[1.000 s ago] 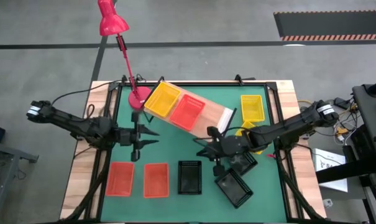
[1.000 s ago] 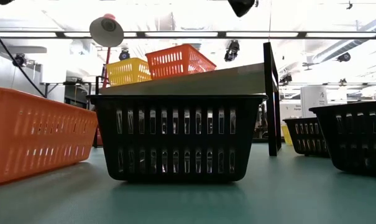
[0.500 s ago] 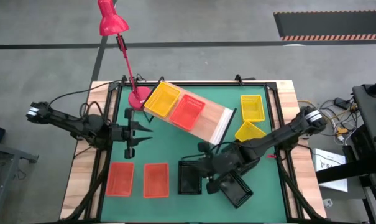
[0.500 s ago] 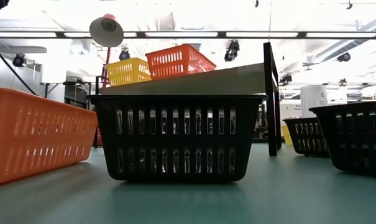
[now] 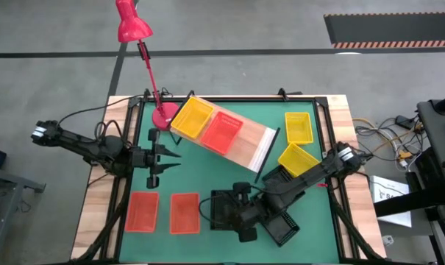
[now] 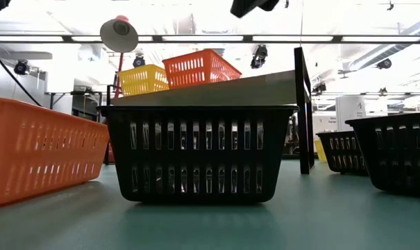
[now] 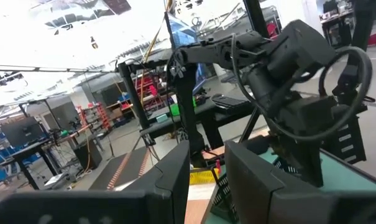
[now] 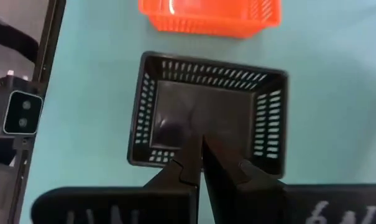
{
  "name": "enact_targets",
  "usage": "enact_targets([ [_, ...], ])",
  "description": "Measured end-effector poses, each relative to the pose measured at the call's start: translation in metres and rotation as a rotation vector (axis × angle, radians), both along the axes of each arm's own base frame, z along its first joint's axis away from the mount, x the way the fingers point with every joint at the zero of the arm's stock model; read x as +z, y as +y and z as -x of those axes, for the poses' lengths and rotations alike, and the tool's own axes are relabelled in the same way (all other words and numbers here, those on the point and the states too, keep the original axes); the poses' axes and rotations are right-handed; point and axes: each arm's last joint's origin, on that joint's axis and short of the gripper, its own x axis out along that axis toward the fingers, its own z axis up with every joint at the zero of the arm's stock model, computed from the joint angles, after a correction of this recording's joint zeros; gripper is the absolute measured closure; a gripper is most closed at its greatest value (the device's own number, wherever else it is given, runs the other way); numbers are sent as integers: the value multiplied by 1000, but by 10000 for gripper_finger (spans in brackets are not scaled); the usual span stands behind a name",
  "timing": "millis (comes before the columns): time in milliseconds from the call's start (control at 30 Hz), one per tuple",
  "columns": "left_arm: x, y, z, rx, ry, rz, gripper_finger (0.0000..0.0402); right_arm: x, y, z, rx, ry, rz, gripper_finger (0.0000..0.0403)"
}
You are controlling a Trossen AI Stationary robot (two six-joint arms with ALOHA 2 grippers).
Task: Stack baskets on shelf by color
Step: Put the bottom left black bin on the shelf
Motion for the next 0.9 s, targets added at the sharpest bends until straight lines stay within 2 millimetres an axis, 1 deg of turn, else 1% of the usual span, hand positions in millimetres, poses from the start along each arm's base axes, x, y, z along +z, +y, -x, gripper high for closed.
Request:
enact_targets([
  [167, 1, 0, 1, 0, -5, 1, 316, -6, 7, -1, -10, 34, -66, 394],
  [267, 1, 0, 1, 0, -6, 2, 316, -9, 11, 0, -36, 44, -83, 385],
  [433, 1, 0, 1, -2, -8, 3, 316, -18, 20, -7, -38, 14, -108, 345],
  [667, 1, 0, 1, -11, -3, 48, 316, -43, 27, -20, -21, 12, -100, 277],
  [733, 2, 1, 2, -12, -6, 54, 316, -48, 28, -22, -19, 12, -99, 265],
  [900, 2, 1, 3, -12, -10, 57, 316, -47, 28, -23, -15, -1, -100, 255],
])
